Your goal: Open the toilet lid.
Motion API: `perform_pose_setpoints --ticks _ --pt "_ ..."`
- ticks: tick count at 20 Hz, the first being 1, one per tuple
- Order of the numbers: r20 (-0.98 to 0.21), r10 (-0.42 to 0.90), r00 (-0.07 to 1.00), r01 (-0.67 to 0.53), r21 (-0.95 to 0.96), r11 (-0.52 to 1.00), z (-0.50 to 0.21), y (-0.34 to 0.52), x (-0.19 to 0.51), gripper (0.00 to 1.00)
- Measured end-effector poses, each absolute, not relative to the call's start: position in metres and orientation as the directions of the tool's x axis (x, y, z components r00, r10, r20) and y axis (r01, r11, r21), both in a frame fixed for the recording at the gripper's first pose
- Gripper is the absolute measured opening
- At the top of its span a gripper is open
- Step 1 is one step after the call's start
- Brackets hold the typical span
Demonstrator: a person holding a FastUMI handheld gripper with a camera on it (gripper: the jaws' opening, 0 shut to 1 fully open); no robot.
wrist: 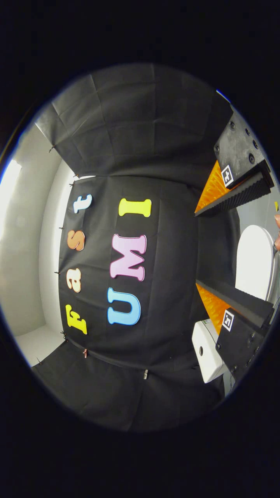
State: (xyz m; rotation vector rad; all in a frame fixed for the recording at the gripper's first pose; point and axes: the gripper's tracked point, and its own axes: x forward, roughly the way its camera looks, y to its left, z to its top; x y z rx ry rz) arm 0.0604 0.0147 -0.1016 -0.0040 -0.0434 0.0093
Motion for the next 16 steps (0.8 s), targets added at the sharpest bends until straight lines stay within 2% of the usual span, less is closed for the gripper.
perform_pose_setpoints --ticks 9,16 --pt "-0.095 0.059 0.994 -0.050 0.088 0.995 -0.251 0.000 0.082 0.99" --pt "-0.279 0.150 0.948 -0.084 0.235 0.968 -0.360 -0.005 0.085 0.99"
